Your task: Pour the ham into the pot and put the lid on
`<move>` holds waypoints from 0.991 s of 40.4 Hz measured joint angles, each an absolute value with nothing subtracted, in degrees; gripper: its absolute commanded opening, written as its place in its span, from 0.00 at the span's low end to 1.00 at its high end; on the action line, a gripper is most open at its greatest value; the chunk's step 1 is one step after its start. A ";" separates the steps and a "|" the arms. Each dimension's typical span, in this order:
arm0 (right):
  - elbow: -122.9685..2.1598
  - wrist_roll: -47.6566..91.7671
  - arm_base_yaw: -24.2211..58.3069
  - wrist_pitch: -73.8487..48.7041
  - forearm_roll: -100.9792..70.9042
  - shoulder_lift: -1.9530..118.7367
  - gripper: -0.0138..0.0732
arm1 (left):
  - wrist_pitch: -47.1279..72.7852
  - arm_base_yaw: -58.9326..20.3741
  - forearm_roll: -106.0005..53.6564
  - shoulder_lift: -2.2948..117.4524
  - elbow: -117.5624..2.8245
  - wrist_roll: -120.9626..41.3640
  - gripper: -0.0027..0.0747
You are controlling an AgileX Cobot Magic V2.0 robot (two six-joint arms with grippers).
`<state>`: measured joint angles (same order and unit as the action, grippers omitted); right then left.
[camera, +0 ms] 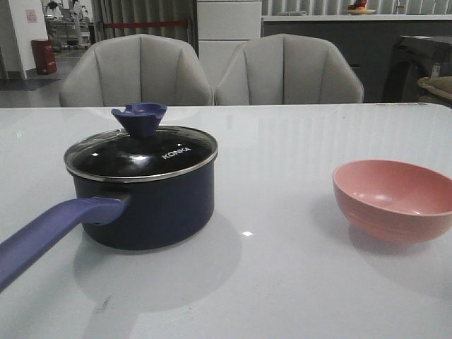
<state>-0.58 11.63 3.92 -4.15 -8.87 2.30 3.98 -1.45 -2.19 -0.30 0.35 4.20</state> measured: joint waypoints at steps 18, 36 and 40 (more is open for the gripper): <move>1.45 3.03 3.24 -4.07 -1.24 -0.49 0.33 | 3.98 -1.45 -2.19 -0.30 0.35 4.20 0.19; 1.45 2.90 3.24 -4.07 -1.15 -0.49 0.33 | 3.98 -1.45 -2.19 -0.30 0.35 4.20 0.19; 1.45 2.90 3.24 -4.07 -1.15 -0.49 0.33 | 3.98 -1.45 -2.19 -0.30 0.35 4.20 0.19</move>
<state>1.45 2.90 3.24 -4.07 -1.15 -0.49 3.98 -1.45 -2.19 -0.30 0.35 4.20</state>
